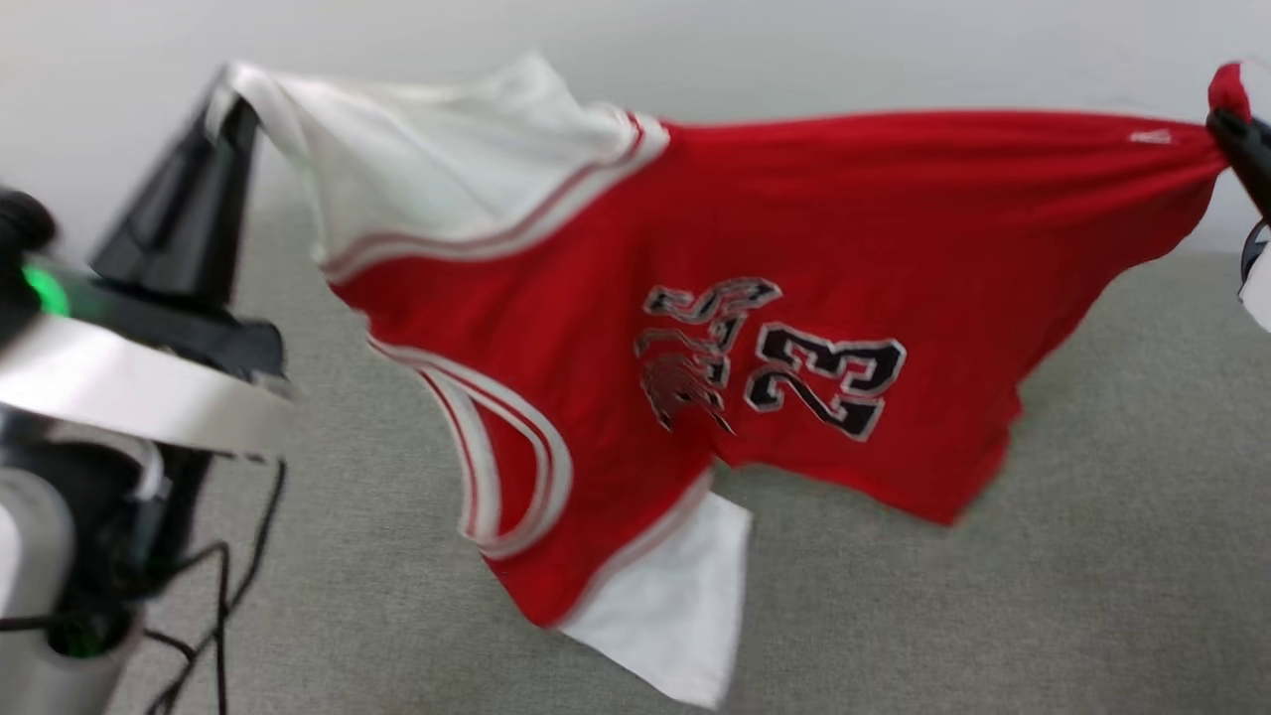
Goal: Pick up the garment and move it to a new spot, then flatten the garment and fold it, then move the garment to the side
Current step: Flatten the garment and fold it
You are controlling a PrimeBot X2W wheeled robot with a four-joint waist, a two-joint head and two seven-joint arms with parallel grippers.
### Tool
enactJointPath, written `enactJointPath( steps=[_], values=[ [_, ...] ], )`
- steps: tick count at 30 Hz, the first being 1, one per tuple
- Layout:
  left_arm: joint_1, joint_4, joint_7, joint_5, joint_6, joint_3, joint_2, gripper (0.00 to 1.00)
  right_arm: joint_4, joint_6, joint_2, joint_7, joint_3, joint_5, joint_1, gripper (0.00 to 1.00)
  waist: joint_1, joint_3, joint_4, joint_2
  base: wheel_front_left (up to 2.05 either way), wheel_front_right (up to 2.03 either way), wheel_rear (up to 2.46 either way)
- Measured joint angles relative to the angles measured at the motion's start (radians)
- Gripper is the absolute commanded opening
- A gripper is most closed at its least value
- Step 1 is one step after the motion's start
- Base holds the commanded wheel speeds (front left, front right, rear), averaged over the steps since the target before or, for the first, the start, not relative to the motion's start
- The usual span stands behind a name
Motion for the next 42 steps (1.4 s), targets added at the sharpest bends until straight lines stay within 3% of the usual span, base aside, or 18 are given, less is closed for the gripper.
enactJointPath(
  steps=[11, 22, 25, 33, 42],
  values=[
    [-0.252, 0.000, -0.033, 0.050, 0.007, 0.087, 0.042, 0.00, -0.174, 0.000, 0.100, 0.007, -0.105, -0.072, -0.069, 0.00, 0.0001, 0.083, -0.046, 0.0000, 0.00, 0.00, 0.00],
    [-0.543, 0.132, -0.042, 0.091, -0.094, 0.073, 0.093, 0.00, -0.203, 0.001, 0.158, -0.037, -0.205, -0.124, -0.221, 0.00, 0.0001, 0.227, -0.057, 0.0000, 0.00, 0.00, 0.00],
    [-0.680, 0.243, -0.061, 0.115, -0.148, 0.048, 0.101, 0.00, -0.182, 0.001, 0.181, -0.032, -0.246, -0.141, -0.324, 0.00, 0.0002, 0.301, -0.052, -0.0001, 0.00, 0.00, 0.00],
    [-1.058, 0.487, -0.079, 0.202, -0.257, -0.040, 0.074, 0.00, -0.053, 0.001, 0.114, -0.100, -0.209, -0.258, -0.614, 0.00, 0.0003, 0.476, -0.037, 0.0000, 0.00, 0.00, 0.00],
    [-1.453, 0.876, -0.202, 0.331, -0.291, -0.112, -0.008, 0.00, 0.219, 0.004, 0.121, -0.326, -0.203, -0.413, -0.963, 0.00, 0.0005, 0.655, -0.025, -0.0001, 0.00, 0.00, 0.00]
  ],
)
